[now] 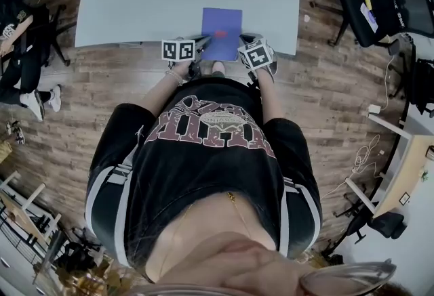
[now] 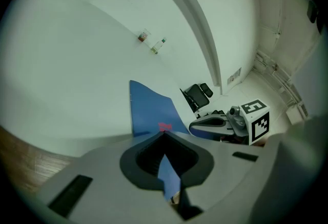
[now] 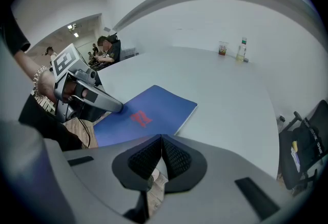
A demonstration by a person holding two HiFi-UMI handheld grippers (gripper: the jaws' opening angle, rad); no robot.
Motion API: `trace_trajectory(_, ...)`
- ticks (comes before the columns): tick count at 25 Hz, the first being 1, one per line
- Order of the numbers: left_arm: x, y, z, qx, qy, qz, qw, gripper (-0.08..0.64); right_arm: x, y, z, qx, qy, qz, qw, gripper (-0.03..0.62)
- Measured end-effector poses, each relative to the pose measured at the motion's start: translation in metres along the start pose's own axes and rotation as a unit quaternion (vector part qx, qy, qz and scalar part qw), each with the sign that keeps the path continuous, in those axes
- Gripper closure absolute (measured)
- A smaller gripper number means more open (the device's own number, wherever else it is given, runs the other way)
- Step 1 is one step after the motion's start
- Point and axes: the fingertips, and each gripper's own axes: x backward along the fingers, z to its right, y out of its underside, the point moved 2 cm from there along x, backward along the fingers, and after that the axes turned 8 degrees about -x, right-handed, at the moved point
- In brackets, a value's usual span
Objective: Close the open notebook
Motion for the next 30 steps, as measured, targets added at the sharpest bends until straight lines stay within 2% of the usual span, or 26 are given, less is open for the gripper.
trace_trajectory(3, 0.003, 0.004, -0.008, 0.008, -0.024, -0.001, 0.9997, 0.512, -0.005, -0.001, -0.005, 0.009, -0.005, -0.005, 1.0, 0.573)
trace_trajectory(5, 0.006, 0.005, -0.01, -0.001, -0.041, -0.004, 0.9991, 0.512, -0.007, -0.002, -0.007, 0.013, -0.007, -0.007, 1.0, 0.572)
trace_trajectory(9, 0.012, 0.005, -0.012, -0.06, -0.085, -0.017, 0.9944, 0.512, -0.011, -0.001, -0.007, 0.015, -0.002, -0.017, 1.0, 0.573)
trace_trajectory(13, 0.011, 0.006, -0.012, -0.1, -0.103, -0.038, 0.9889, 0.512, -0.015, -0.001, -0.009, 0.018, -0.003, -0.026, 0.999, 0.572)
trace_trajectory(17, 0.007, 0.005, -0.01, -0.143, -0.123, -0.073, 0.9792, 0.512, -0.019, -0.001, -0.008, 0.02, -0.005, -0.035, 0.999, 0.572)
trace_trajectory(21, 0.005, 0.008, -0.009, -0.185, -0.143, -0.112, 0.9658, 0.512, -0.021, 0.001, -0.01, 0.027, -0.008, -0.048, 0.998, 0.572)
trace_trajectory(25, 0.002, 0.008, -0.008, -0.204, -0.151, -0.14, 0.957, 0.512, -0.021, 0.002, -0.009, 0.028, -0.013, -0.052, 0.998, 0.572)
trace_trajectory(30, -0.006, 0.006, -0.007, -0.251, -0.155, -0.17, 0.9403, 0.512, -0.023, 0.001, -0.005, 0.034, -0.016, -0.061, 0.997, 0.572)
